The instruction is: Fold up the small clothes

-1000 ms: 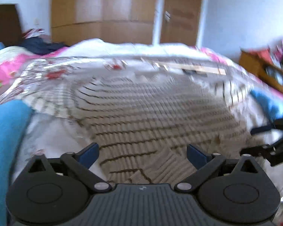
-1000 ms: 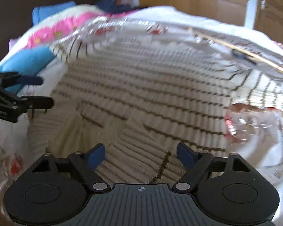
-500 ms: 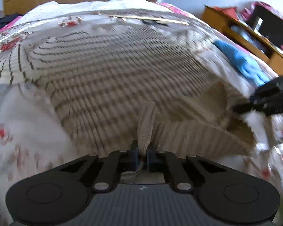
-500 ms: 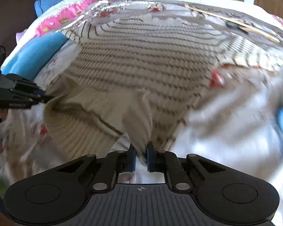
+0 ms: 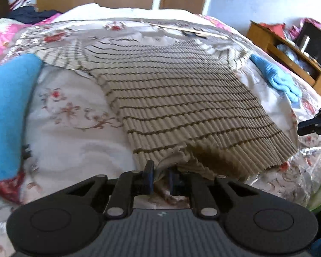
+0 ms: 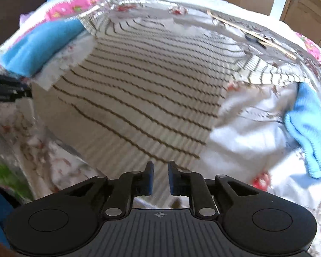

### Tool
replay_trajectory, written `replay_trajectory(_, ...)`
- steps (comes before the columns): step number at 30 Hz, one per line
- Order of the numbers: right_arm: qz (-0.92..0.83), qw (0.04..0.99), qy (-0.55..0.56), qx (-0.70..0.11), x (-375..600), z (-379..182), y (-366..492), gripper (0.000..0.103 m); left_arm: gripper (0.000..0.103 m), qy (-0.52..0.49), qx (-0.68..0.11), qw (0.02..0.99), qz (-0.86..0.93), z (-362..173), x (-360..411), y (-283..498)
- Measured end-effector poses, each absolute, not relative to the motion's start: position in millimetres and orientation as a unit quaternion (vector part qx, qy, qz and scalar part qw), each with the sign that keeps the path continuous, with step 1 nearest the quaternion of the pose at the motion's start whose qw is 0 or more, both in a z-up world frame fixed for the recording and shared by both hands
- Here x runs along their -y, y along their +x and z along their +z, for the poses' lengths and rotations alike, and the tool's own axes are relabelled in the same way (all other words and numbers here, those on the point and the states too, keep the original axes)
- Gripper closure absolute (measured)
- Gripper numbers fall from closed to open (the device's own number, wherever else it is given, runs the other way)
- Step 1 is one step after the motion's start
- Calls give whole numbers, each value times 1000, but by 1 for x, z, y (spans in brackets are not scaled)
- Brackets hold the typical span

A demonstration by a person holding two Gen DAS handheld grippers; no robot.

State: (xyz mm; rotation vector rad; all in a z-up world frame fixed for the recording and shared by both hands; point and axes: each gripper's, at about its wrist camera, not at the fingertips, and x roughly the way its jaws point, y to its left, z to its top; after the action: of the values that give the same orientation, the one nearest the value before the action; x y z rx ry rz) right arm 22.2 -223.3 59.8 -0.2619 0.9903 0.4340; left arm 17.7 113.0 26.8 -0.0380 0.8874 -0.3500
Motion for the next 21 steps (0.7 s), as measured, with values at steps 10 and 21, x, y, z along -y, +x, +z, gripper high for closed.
replay_trajectory(10,202,865,-61,-456,192,28,21,85,70,-5,-395,910,-128,38,-122,-16)
replay_trajectory(21,160,894,1,-418,183,29,12,59,40,2,-401,909,-116,30,-45,15)
